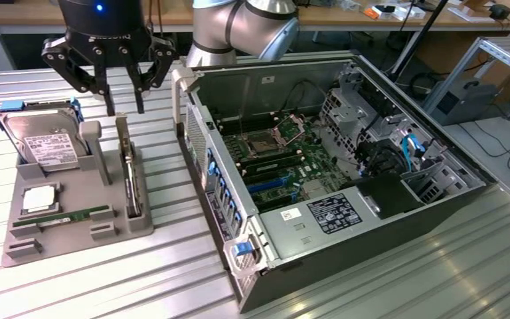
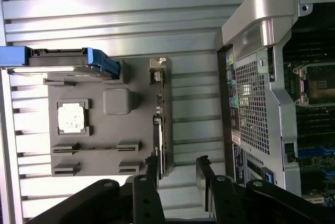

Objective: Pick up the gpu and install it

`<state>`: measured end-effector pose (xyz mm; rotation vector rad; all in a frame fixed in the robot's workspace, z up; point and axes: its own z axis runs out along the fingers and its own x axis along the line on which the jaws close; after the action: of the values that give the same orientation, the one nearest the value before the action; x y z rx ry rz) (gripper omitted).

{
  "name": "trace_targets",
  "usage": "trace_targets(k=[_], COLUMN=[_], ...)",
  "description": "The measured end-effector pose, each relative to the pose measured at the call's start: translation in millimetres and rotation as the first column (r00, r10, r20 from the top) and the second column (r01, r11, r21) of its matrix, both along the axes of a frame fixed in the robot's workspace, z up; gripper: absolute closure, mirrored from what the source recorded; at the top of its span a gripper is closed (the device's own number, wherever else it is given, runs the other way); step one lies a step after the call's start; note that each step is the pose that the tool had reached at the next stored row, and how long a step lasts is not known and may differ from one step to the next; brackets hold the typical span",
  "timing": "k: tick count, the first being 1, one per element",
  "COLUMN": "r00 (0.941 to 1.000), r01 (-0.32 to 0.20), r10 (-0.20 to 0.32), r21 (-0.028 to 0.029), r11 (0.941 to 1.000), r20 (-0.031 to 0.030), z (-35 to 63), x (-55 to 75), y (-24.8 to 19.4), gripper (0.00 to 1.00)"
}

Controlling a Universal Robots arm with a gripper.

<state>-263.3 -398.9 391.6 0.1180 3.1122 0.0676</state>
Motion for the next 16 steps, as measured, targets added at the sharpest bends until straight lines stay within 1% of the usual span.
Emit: trace_targets(k=[1,7,9,16], r00=[1.0000,1.0000,1.0000,1.0000], r01=[0.000,0.000,0.000,0.000], r10=[0.000,0.000,0.000,0.000], r21=[0.0001,0.0000,0.0000,0.0000], r11=[1.0000,1.0000,1.0000,1.0000], r20=[0.0000,-0.0001,-0.0001,-0.0001], z=[-0.8,-16.2,-19.8,-27.8], x=[-0.7,-1.5,-1.5,-1.5], y=[0.0,0.0,0.0,0.0], gripper=[0.58,0.58,0.58,0.58])
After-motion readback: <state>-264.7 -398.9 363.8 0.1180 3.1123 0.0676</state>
